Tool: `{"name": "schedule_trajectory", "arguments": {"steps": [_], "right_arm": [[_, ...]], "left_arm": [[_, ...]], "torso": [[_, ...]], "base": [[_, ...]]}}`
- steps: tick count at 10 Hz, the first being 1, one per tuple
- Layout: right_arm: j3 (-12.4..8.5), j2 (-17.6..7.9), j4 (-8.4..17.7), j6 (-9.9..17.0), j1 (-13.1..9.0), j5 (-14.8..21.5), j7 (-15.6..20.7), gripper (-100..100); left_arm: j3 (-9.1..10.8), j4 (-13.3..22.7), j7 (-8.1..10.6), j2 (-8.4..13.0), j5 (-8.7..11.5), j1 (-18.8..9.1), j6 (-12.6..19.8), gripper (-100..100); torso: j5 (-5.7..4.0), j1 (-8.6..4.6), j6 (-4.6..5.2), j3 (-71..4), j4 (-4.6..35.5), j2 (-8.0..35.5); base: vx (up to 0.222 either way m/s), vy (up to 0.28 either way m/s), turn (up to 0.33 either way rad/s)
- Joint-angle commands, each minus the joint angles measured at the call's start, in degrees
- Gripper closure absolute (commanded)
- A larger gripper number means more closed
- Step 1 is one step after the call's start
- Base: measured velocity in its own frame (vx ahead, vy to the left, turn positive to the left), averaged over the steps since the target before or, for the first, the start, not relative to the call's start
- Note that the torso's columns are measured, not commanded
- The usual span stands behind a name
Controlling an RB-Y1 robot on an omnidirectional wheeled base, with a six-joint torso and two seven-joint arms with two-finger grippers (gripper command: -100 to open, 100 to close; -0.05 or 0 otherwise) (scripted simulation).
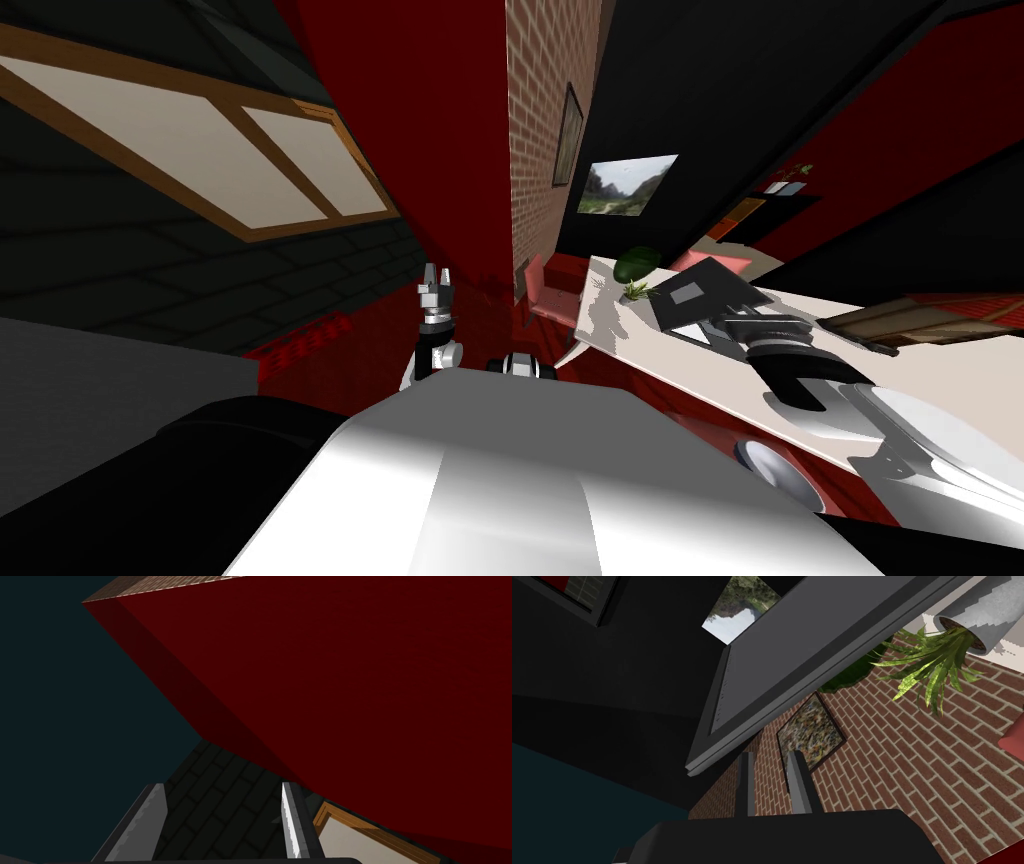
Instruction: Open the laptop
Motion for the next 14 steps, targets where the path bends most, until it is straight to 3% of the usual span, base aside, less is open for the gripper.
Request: {"name": "schedule_trajectory", "arguments": {"steps": [1, 14], "right_arm": [[-0.2, -1.3, -1.1, 1.4, 1.7, 3.2, 3.1, -100], [-0.4, -6.6, -5.5, 8.1, 10.0, 18.9, 17.6, -100]], "left_arm": [[0.0, 0.0, 0.0, 0.0, 0.0, 0.0, 0.0, 0], [0.0, 0.0, 0.0, 0.0, 0.0, 0.0, 0.0, 0]], "torso": [[0.04, 0.01, 0.02, 0.0, 0.0, 0.0], [0.0, -0.01, 0.03, 0.1, 0.0, 0.1]], "base": [[-0.013, -0.026, 0.045], [-0.013, -0.022, 0.046]]}}
